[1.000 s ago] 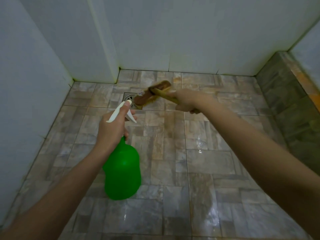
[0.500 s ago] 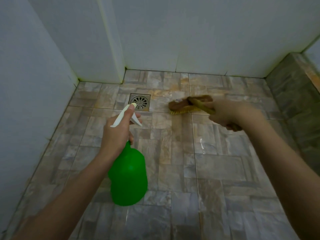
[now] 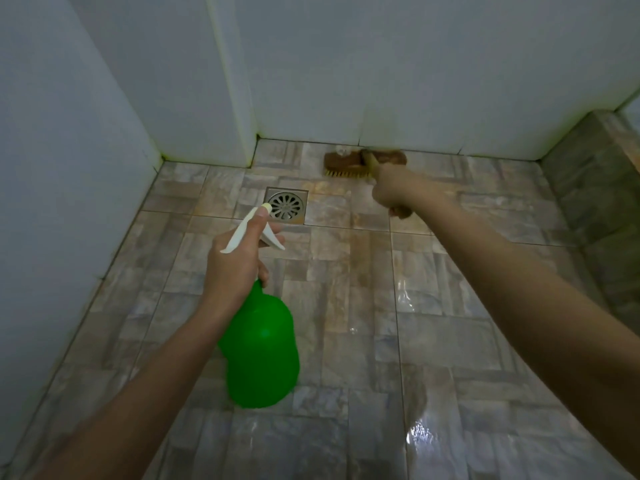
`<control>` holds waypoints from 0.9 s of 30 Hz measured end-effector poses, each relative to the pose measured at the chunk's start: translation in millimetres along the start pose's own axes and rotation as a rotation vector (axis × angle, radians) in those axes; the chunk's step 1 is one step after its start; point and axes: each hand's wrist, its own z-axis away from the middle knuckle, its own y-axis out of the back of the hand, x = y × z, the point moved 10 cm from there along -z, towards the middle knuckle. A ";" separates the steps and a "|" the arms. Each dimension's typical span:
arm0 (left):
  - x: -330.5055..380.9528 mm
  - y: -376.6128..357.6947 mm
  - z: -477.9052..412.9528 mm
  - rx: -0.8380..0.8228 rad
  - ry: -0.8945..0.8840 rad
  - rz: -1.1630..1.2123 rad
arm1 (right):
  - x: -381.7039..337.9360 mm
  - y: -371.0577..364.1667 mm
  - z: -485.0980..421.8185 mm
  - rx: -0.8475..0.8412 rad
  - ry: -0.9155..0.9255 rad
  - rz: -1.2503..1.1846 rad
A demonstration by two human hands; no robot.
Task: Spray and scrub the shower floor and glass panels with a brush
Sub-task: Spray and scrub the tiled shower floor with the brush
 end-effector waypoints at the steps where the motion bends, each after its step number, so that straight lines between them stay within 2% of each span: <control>1: 0.0 3.3 0.2 0.005 0.002 0.001 | -2.9 7.7 -7.5 0.038 -0.007 -0.031; 5: 3.3 14.0 2.9 0.011 -0.004 -0.044 | -14.4 -10.2 3.1 0.046 -0.034 -0.016; 8: 7.5 26.6 3.0 0.037 -0.014 -0.017 | -30.4 -48.6 26.0 -0.085 0.017 -0.030; 11: 12.8 36.8 1.7 0.048 -0.030 -0.004 | -48.3 -27.9 -12.0 0.019 0.062 -0.025; 13: 13.5 43.1 1.2 0.063 -0.027 -0.009 | -59.7 -21.2 -21.7 0.035 0.031 -0.036; 18: 16.6 56.8 -4.2 0.086 -0.036 0.003 | -91.1 -67.5 2.1 -0.076 0.114 0.006; 23: 17.0 62.1 -6.8 0.093 -0.050 -0.003 | -117.1 -42.9 -29.4 0.035 0.143 0.056; 27: 16.1 64.2 -6.9 0.088 -0.054 0.027 | -115.5 -79.5 18.3 -0.052 0.170 0.064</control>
